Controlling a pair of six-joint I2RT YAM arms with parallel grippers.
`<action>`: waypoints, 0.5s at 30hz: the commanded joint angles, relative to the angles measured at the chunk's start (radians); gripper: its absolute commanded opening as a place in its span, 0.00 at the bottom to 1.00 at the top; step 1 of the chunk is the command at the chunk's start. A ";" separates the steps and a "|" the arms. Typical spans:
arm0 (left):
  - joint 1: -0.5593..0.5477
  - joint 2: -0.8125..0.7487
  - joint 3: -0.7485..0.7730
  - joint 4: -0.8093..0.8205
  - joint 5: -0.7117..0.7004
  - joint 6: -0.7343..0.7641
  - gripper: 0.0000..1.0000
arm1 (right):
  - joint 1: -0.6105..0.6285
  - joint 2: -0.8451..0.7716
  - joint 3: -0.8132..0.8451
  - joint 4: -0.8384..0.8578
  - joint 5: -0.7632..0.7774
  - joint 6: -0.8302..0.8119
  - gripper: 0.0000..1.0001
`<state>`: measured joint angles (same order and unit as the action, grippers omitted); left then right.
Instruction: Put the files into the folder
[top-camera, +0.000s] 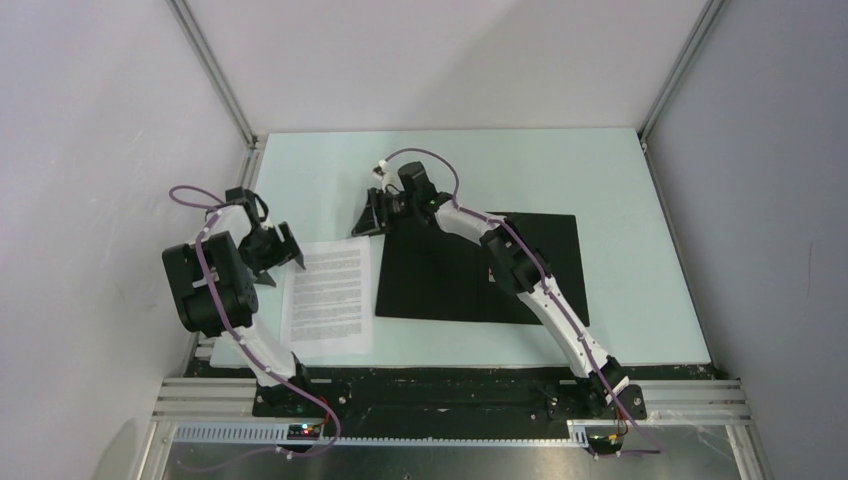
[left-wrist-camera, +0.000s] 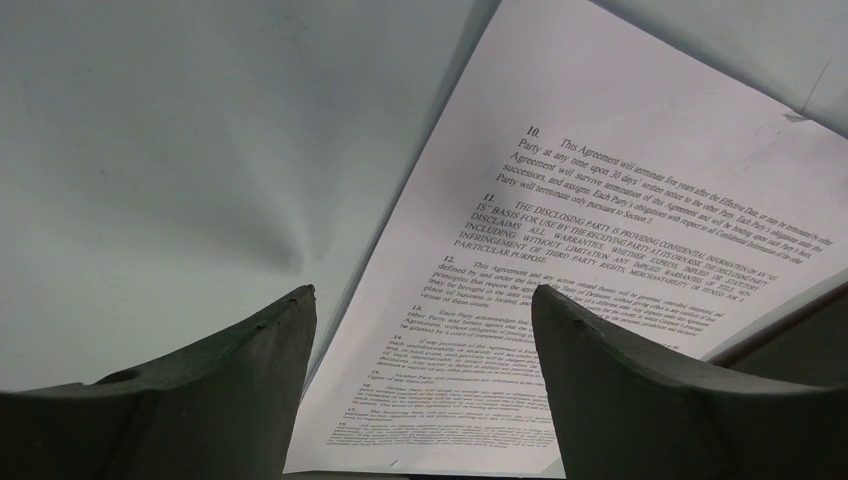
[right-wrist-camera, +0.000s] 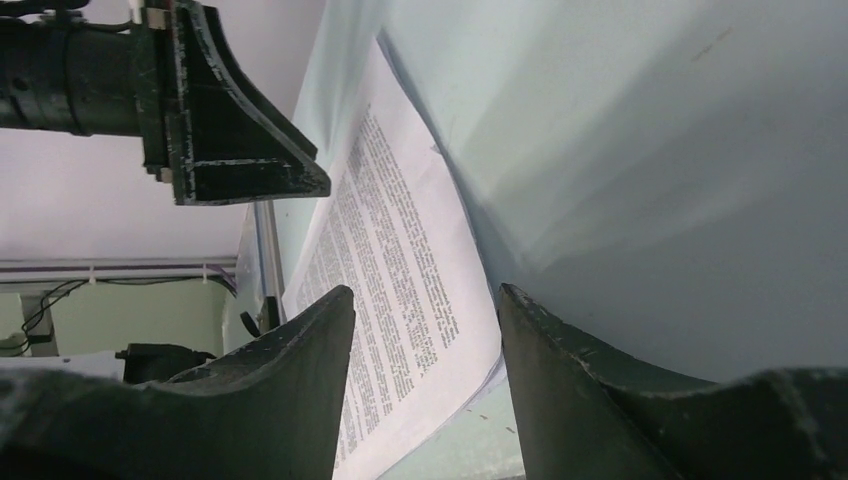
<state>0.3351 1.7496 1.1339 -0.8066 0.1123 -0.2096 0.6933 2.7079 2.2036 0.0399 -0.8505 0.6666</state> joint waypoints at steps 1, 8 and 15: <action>0.012 0.008 0.005 0.004 0.009 -0.004 0.84 | 0.005 -0.012 0.023 0.090 -0.054 0.025 0.59; 0.013 0.011 0.006 0.005 0.010 -0.005 0.84 | -0.001 -0.048 0.008 0.100 -0.065 0.020 0.57; 0.012 0.016 0.017 0.005 0.008 -0.004 0.84 | 0.003 -0.057 -0.033 0.096 -0.096 0.037 0.57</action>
<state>0.3370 1.7599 1.1339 -0.8066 0.1123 -0.2096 0.6933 2.7075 2.1883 0.1036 -0.9077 0.6884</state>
